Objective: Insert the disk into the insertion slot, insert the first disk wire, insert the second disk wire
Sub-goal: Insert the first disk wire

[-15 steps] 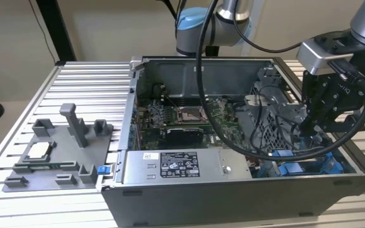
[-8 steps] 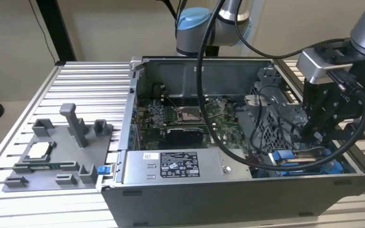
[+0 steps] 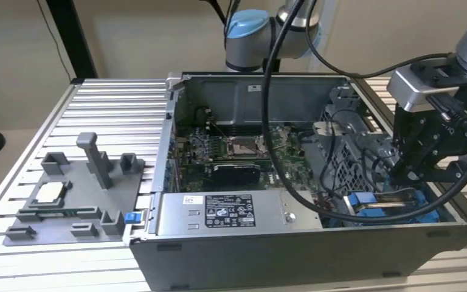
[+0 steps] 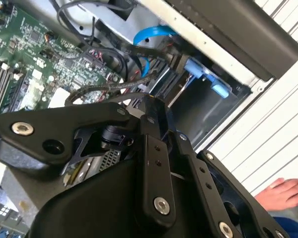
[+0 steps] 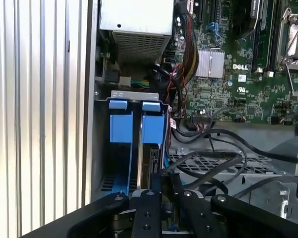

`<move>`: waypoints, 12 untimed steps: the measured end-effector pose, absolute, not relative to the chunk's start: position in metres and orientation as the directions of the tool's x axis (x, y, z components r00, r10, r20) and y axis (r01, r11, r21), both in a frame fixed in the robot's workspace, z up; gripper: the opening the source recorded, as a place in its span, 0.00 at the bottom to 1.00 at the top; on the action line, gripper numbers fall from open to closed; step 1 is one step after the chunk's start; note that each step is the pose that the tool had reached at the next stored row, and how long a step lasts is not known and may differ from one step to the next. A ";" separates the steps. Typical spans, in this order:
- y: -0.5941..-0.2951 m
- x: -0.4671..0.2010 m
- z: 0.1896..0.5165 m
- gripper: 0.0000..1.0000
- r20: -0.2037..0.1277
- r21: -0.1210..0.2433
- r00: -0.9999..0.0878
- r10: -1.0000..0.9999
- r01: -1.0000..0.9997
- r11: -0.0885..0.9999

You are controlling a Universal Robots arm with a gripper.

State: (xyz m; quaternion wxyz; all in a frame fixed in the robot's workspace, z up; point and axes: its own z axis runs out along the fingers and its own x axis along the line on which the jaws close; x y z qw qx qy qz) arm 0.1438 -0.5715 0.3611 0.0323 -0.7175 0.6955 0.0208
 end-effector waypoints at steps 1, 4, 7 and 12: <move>-0.572 0.145 0.361 0.00 -0.075 -0.018 0.032 -0.997 -0.999 -0.030; -0.572 0.146 0.360 0.00 -0.074 -0.018 0.031 -0.997 -0.999 -0.029; -0.572 0.146 0.360 0.00 -0.075 -0.018 0.029 -0.997 -0.999 -0.028; -0.572 0.146 0.360 0.00 -0.075 -0.018 0.029 -0.997 -0.999 -0.027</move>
